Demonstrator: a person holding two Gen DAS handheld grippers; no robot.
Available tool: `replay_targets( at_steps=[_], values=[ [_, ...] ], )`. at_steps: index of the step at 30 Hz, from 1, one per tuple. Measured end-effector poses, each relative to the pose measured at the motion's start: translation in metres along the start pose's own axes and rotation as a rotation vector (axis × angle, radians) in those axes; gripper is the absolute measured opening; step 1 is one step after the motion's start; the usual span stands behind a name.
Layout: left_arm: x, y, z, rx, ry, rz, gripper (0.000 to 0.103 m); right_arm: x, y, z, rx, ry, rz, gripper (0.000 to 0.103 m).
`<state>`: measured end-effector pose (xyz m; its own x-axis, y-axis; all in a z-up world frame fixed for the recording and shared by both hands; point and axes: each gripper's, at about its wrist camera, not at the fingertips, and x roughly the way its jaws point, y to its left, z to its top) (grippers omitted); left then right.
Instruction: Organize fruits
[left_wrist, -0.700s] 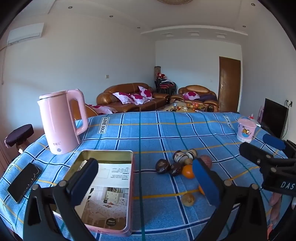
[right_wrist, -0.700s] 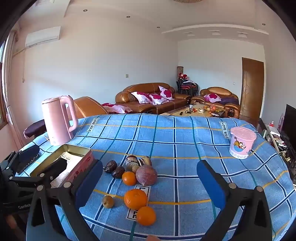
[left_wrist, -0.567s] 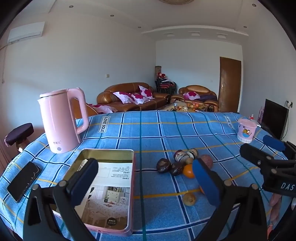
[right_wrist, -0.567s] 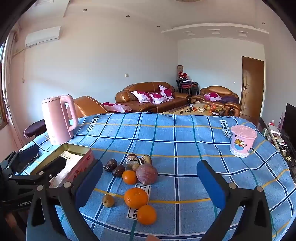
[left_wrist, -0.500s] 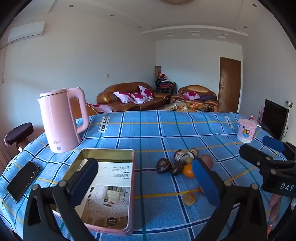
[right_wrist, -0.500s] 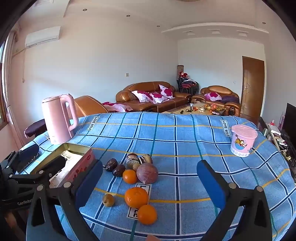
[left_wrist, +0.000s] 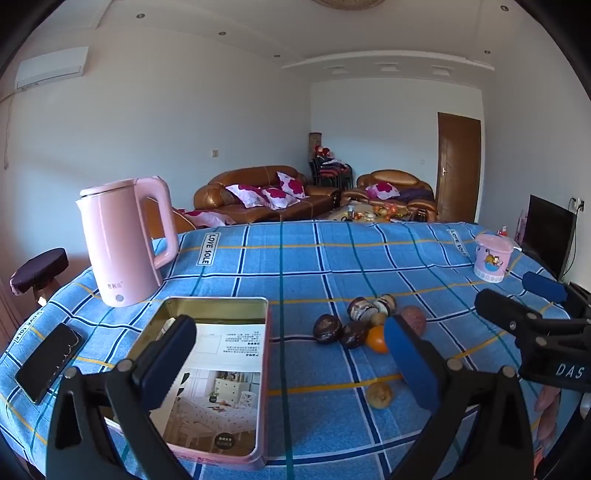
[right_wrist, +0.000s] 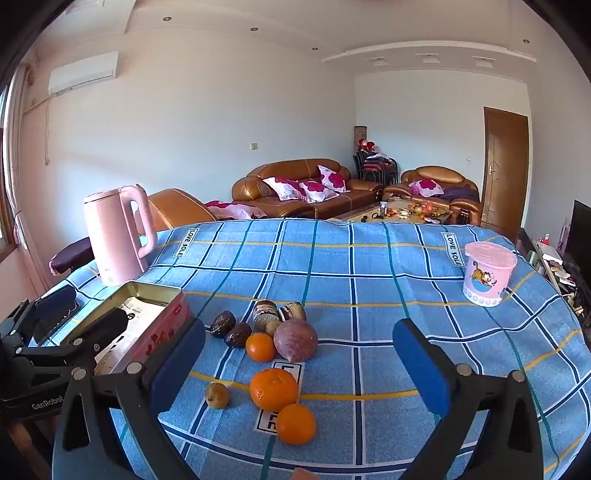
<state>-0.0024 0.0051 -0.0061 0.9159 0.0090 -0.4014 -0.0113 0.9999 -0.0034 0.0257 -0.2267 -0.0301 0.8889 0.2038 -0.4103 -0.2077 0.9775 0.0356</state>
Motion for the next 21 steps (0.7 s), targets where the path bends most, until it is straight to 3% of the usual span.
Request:
replay_targets(
  at_steps=[21],
  values=[
    [-0.0004,-0.0010,-0.0005,0.006,0.002,0.000,0.103,0.0032,-0.0004,-0.0040,0.006,0.007,0.007,0.102]
  ],
)
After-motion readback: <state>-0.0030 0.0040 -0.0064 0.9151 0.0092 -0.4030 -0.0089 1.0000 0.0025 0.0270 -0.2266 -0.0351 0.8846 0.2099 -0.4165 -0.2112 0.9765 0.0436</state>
